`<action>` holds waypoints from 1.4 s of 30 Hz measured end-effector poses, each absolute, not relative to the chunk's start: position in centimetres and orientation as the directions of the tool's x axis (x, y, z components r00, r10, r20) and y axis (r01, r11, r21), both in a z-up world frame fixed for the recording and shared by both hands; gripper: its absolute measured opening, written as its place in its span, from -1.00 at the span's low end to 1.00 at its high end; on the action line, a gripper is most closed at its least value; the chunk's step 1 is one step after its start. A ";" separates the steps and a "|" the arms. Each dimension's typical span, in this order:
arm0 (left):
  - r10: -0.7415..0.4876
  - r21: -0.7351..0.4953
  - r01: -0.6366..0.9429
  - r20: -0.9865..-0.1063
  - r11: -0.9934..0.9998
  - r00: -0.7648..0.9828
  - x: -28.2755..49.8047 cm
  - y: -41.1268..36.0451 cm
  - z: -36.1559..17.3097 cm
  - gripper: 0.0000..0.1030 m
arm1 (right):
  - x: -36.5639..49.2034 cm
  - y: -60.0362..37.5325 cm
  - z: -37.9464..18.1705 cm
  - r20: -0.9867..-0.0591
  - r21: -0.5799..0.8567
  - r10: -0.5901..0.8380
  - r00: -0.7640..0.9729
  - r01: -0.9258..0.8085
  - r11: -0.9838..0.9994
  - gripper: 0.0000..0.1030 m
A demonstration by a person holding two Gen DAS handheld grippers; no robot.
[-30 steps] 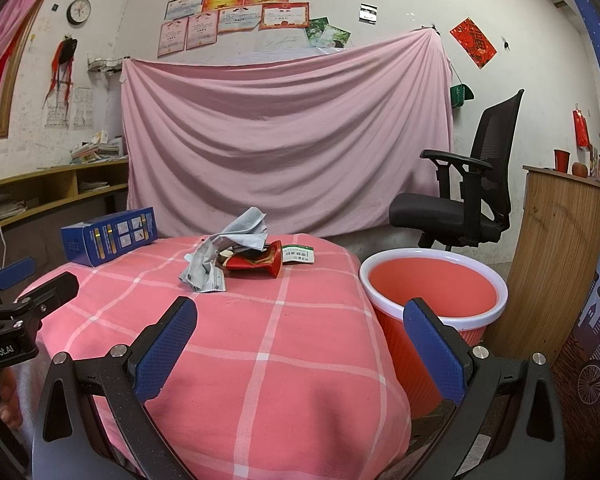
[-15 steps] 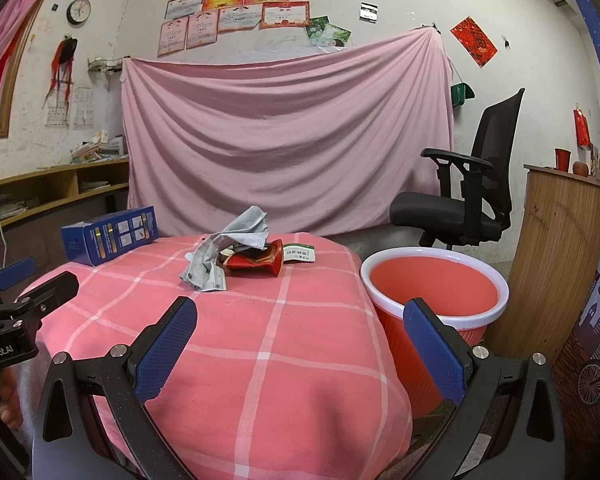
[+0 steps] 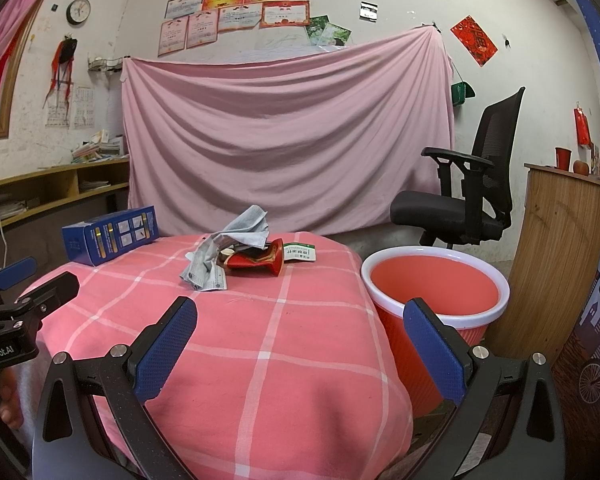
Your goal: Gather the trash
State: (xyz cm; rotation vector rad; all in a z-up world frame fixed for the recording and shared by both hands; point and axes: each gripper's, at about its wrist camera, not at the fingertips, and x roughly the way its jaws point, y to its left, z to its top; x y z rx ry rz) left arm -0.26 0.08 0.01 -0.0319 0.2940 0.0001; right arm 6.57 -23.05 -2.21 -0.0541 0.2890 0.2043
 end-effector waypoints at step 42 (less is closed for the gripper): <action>0.036 -0.107 -0.059 -0.200 0.992 0.979 4.7 1.8 2.2 0.91 | 9.9 -23.5 -1.4 -0.250 0.020 0.168 0.953 -0.169 0.985 1.00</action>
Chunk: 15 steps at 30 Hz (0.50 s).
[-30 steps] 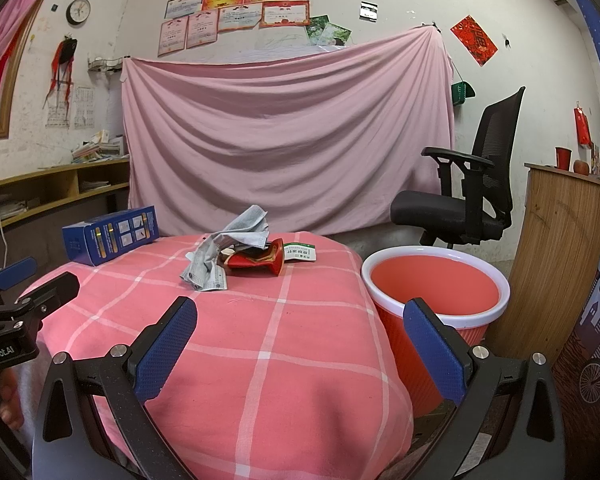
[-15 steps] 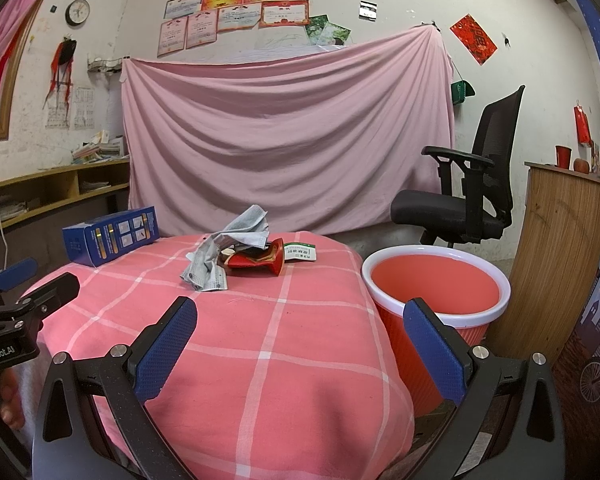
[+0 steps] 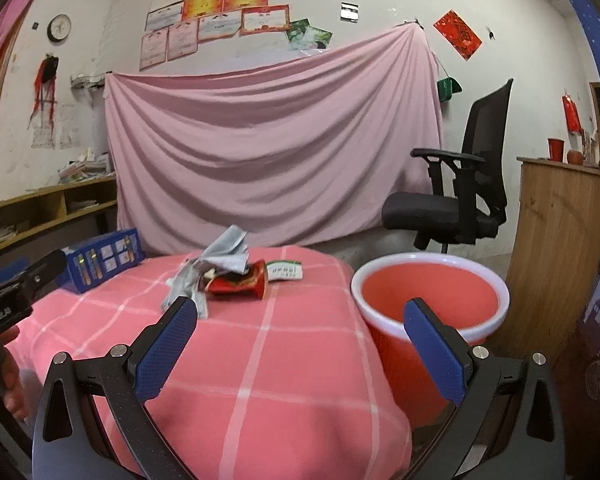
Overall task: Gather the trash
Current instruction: 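Grasp the grey cloth with the left tool while the right tool grasps the red wrapper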
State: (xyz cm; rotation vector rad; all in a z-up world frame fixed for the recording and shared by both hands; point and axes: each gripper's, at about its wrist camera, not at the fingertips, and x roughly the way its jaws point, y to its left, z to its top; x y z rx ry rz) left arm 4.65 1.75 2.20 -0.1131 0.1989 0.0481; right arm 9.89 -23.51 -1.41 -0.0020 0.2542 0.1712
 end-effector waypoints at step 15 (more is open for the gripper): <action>-0.097 -0.160 0.040 -0.371 0.986 0.923 14.4 2.4 1.8 0.90 | 18.5 -22.6 0.2 -0.239 -0.047 0.197 0.951 -0.213 0.976 1.00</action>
